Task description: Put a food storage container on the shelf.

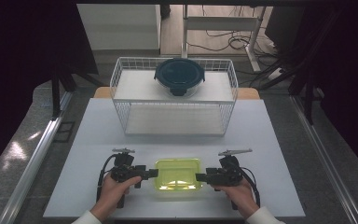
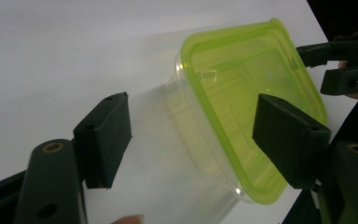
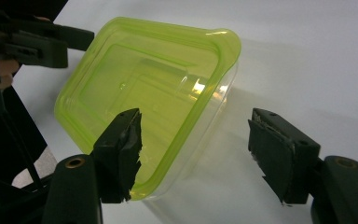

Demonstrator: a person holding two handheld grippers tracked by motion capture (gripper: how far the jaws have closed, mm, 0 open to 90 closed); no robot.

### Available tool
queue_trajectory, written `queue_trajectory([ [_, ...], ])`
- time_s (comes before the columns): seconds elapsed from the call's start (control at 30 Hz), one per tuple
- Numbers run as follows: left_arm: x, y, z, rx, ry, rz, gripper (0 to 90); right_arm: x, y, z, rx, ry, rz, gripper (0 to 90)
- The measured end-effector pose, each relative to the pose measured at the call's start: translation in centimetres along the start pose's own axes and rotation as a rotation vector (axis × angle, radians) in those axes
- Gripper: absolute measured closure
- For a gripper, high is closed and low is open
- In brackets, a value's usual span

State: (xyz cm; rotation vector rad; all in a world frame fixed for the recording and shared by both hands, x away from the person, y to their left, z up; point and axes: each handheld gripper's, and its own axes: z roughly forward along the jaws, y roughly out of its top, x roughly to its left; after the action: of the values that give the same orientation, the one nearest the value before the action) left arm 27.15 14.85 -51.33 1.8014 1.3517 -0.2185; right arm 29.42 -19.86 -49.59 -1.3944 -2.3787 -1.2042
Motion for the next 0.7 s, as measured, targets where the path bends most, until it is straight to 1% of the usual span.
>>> queue_trajectory([
  [0.03,0.0,-0.1,0.1,0.005,-0.011,-0.012,29.6,0.0,0.0,0.2,-0.004,0.009,0.016,37.0],
  [0.13,0.2,-0.1,0.5,0.007,-0.047,-0.052,30.8,-0.1,0.1,0.3,-0.007,0.021,0.029,38.8],
  [0.2,0.4,-0.3,0.7,0.009,-0.057,-0.082,30.9,-0.1,0.1,0.4,-0.009,0.028,0.039,40.9],
  [0.27,0.7,-0.4,0.9,0.014,-0.076,-0.099,32.9,-0.1,0.0,0.5,-0.006,0.033,0.056,42.3],
  [0.3,0.7,-0.4,0.9,0.013,-0.083,-0.106,33.9,-0.1,0.0,0.6,-0.004,0.04,0.062,43.3],
  [0.4,0.7,-0.4,0.9,0.013,-0.097,-0.107,37.6,-0.2,-0.1,0.7,0.001,0.052,0.073,46.0],
  [0.5,0.8,-0.5,1.1,0.021,-0.119,-0.118,43.6,-0.3,-0.2,0.8,0.0,0.063,0.092,49.5],
  [0.63,0.9,-0.7,1.4,0.017,-0.169,-0.153,53.4,-0.3,-0.3,1.1,0.0,0.105,0.132,59.4],
  [0.67,0.8,-0.7,1.4,0.016,-0.153,-0.155,54.9,-0.2,-0.4,1.1,0.001,0.111,0.133,61.7],
  [0.7,0.7,-0.8,1.4,0.013,-0.15,-0.161,58.1,0.0,-0.5,1.1,-0.002,0.092,0.137,65.6],
])
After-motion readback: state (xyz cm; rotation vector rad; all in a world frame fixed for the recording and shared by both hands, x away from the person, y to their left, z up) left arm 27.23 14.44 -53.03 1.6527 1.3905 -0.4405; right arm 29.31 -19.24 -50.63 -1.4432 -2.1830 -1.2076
